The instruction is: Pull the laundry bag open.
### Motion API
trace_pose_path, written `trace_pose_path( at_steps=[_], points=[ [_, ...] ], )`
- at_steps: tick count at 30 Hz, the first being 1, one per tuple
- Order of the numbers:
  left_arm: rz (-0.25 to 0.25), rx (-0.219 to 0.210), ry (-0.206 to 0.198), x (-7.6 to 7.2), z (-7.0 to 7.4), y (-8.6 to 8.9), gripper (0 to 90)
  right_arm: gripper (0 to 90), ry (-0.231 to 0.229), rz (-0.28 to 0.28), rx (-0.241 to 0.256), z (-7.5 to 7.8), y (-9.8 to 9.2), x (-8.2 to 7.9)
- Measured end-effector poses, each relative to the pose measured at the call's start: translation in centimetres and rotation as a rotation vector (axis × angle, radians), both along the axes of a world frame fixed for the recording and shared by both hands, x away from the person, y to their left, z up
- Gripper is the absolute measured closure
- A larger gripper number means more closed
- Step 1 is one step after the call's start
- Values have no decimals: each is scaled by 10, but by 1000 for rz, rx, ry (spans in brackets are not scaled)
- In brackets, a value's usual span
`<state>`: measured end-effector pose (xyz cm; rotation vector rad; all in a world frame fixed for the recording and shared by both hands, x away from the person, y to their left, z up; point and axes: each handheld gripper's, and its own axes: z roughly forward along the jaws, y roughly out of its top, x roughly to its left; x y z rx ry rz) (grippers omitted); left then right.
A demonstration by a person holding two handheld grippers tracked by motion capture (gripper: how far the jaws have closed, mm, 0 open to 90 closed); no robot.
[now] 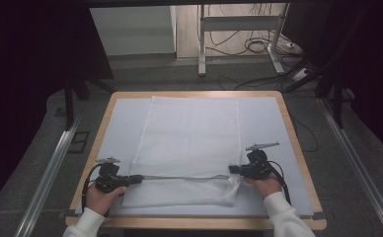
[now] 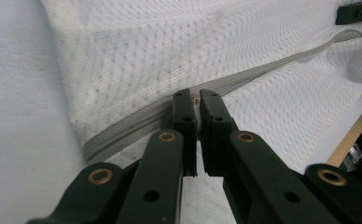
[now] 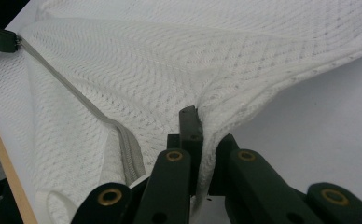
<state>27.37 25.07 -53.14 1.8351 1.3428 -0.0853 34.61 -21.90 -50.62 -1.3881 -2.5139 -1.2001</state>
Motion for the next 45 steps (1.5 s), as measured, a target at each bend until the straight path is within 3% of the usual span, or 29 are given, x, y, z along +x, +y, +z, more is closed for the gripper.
trace_pose_path(
  at_steps=[12,19,24,29,33,45],
  points=[
    [49,-21,0,-7,-1,20,868,880,0,1,-1,-1,-1,1],
    [53,-19,-1,-10,-1,25,868,880,3,-2,3,-1,-1,1],
    [62,5,-11,-10,-1,25,868,880,4,1,3,-1,-1,1],
    [70,64,-14,-10,-3,25,868,880,3,1,0,-1,0,1],
    [79,85,-11,-9,-5,28,868,880,5,-6,0,-2,-1,1],
    [98,93,4,-8,-7,33,868,880,16,3,-2,-4,-1,2]
  ],
)
